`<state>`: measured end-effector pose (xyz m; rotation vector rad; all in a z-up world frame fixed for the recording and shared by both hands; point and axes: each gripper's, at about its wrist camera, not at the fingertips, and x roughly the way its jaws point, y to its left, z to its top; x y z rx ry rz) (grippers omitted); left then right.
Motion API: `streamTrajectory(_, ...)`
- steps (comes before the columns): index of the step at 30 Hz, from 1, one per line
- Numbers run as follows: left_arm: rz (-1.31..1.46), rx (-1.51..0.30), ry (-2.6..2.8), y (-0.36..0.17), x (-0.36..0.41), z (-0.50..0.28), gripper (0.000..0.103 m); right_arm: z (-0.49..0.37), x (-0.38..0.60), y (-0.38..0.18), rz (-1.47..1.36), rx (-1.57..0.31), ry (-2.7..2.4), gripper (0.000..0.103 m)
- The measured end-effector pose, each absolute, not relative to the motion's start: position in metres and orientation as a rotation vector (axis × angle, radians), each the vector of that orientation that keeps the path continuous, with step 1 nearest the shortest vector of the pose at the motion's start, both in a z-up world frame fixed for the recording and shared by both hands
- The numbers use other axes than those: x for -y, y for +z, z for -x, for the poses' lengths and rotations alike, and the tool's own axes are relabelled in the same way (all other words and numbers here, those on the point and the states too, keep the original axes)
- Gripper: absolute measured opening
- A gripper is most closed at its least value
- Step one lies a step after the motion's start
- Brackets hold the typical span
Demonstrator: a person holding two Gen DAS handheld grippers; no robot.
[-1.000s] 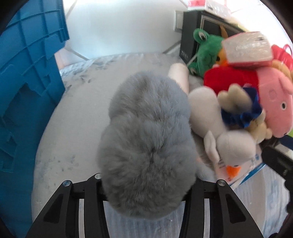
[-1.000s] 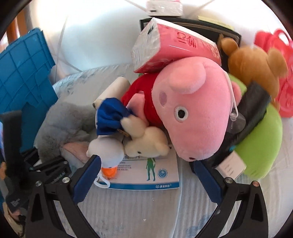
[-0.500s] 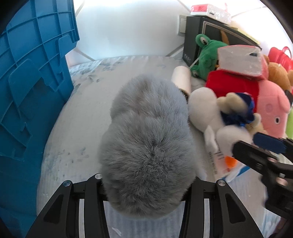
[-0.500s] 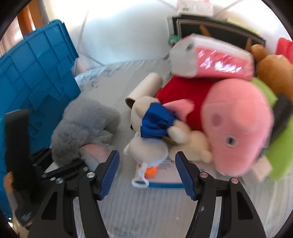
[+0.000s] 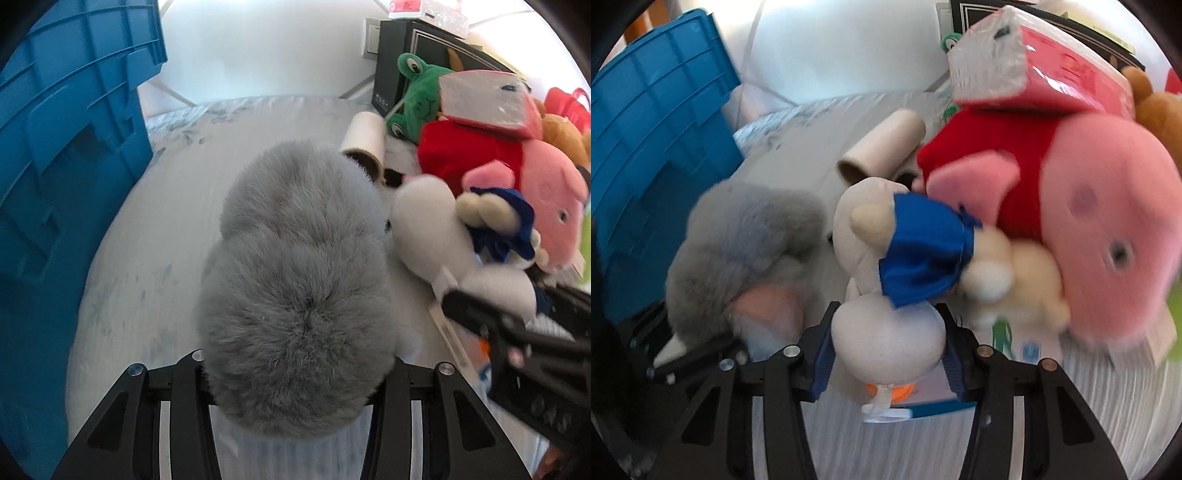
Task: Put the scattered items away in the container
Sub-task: 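Hold the grey plush with left gripper while right gripper grasps the white duck plush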
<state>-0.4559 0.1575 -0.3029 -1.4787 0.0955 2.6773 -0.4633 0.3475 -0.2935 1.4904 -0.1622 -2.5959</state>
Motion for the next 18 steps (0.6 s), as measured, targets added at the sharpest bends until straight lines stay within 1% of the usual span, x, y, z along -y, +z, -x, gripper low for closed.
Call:
streamTrajectory(7, 1.601, -0.061, 2.576, -0.312, -0.15, 0.386, 0.043, 0.38, -0.351, -0.294, -1.608, 0.199, -2.503, 0.049)
streamTrajectory(9, 1.618, -0.09, 2.558, -0.314, -0.151, 0.369, 0.044, 0.363, -0.35, -0.294, -1.65, 0.199, -2.459, 0.049)
streamTrajectory(11, 1.629, -0.123, 2.56, -0.314, -0.152, 0.362, 0.05, 0.35, -0.35, -0.296, -1.693, 0.187, -2.424, 0.051)
streamTrajectory(13, 1.633, -0.106, 2.563, -0.313, -0.151, 0.364, 0.054, 0.344, -0.352, -0.294, -1.7, 0.157, -2.439, 0.052)
streamTrajectory(14, 1.628, -0.092, 2.568, -0.311, -0.15, 0.366, 0.058, 0.345, -0.354, -0.292, -1.697, 0.152, -2.453, 0.056)
streamTrajectory(15, 1.62, -0.084, 2.579, -0.31, -0.15, 0.368, 0.061, 0.347, -0.355, -0.288, -1.683, 0.149, -2.471, 0.064)
streamTrajectory(16, 1.611, -0.084, 2.591, -0.308, -0.15, 0.37, 0.062, 0.35, -0.356, -0.284, -1.662, 0.146, -2.49, 0.066)
streamTrajectory(18, 1.587, -0.084, 2.617, -0.306, -0.149, 0.375, 0.064, 0.355, -0.355, -0.279, -1.628, 0.117, -2.523, 0.068)
